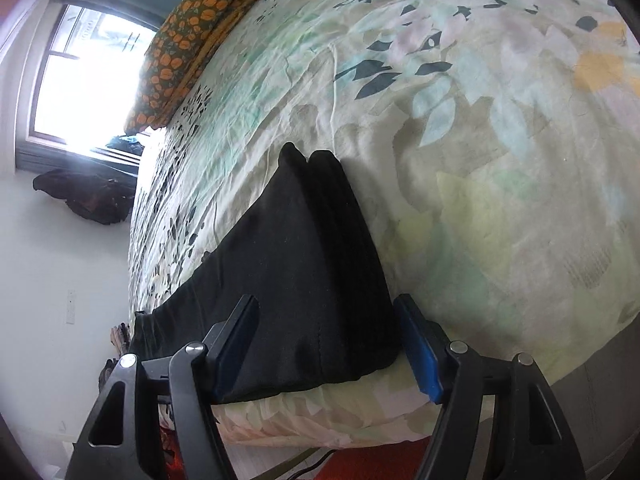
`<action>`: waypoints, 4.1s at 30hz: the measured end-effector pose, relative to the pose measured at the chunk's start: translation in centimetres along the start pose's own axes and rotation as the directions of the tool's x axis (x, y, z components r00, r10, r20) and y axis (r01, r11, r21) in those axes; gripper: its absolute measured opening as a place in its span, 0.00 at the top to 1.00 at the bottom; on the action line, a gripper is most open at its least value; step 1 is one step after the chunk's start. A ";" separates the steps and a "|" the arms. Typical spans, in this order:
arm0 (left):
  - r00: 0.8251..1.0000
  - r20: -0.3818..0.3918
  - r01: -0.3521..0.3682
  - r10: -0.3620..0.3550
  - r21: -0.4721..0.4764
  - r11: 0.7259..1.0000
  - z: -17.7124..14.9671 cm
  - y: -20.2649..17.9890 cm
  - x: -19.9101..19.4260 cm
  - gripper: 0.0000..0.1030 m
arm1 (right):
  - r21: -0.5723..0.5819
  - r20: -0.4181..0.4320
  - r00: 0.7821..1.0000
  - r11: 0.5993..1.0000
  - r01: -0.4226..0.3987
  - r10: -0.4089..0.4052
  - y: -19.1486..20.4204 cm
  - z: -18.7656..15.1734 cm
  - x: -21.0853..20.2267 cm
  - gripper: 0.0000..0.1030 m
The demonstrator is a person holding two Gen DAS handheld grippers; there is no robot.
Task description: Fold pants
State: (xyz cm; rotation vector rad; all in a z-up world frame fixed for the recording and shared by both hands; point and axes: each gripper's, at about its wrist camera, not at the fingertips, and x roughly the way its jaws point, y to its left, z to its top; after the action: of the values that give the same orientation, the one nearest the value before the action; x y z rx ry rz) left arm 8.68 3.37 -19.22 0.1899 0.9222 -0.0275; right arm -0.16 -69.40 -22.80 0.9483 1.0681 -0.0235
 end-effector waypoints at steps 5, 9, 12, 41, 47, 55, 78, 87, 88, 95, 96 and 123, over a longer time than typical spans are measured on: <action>1.000 0.000 0.002 -0.002 0.002 1.000 0.0 0.0 0.0 0.09 | 0.081 0.027 0.999 0.996 -0.048 0.046 -1.2 -0.2 -0.1 0.32; 1.000 0.001 0.002 -0.002 0.002 1.000 0.0 0.0 0.0 0.09 | 0.129 0.072 0.987 0.980 -0.149 0.141 -2.0 -0.5 -1.0 0.37; 1.000 0.003 0.001 -0.001 0.003 1.000 -0.1 0.0 0.0 0.09 | 0.165 0.070 0.987 0.974 -0.154 0.144 -2.7 -1.0 -1.2 0.36; 0.957 -0.077 0.289 -0.278 0.249 0.924 0.6 -11.7 -3.1 0.10 | -0.075 0.243 0.961 0.991 -0.114 0.129 10.5 -5.1 -4.0 0.81; 0.919 -0.107 0.394 -0.379 0.220 0.892 0.6 -11.1 -4.1 0.10 | -0.148 0.167 0.954 0.963 -0.224 0.247 18.4 -9.3 -0.6 0.81; 0.925 -0.015 0.375 -0.379 -0.108 0.921 2.4 0.5 -3.5 0.10 | -0.269 0.003 0.957 0.922 -0.280 0.291 30.2 -14.8 8.3 0.81; 0.934 0.010 0.342 -0.357 -0.306 0.888 1.5 8.1 -1.3 0.10 | -0.476 -0.193 0.975 0.858 -0.193 0.112 41.8 -25.6 26.8 0.17; 0.878 0.115 0.479 -0.465 -0.195 0.856 3.9 5.3 -4.3 0.11 | -0.700 -0.090 0.992 0.703 -0.125 0.087 38.3 -26.7 16.3 0.13; 0.868 0.107 0.496 -0.485 -0.137 0.857 4.4 3.7 -4.8 0.11 | -0.702 -0.050 0.996 0.707 -0.083 0.068 37.0 -26.5 15.2 0.13; 0.907 -0.069 0.419 -0.416 0.040 0.907 6.3 -5.3 -1.4 0.13 | -0.565 0.062 0.998 0.824 0.027 0.009 30.2 -24.4 11.9 0.12; 0.907 -0.072 0.419 -0.415 0.041 0.907 6.4 -5.6 -1.1 0.13 | -0.559 0.076 0.997 0.829 0.026 0.020 30.1 -24.1 11.6 0.12; 0.946 -0.092 0.304 -0.312 -0.096 0.948 4.8 -1.4 -2.4 0.51 | -0.624 -0.145 0.988 0.769 -0.139 0.061 31.1 -24.2 17.4 0.15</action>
State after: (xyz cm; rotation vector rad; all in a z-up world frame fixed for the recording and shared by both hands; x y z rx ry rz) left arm 10.81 1.00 -14.69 -0.0305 1.0505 -0.2722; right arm 4.93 -26.81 -19.16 0.3855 1.0283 0.4666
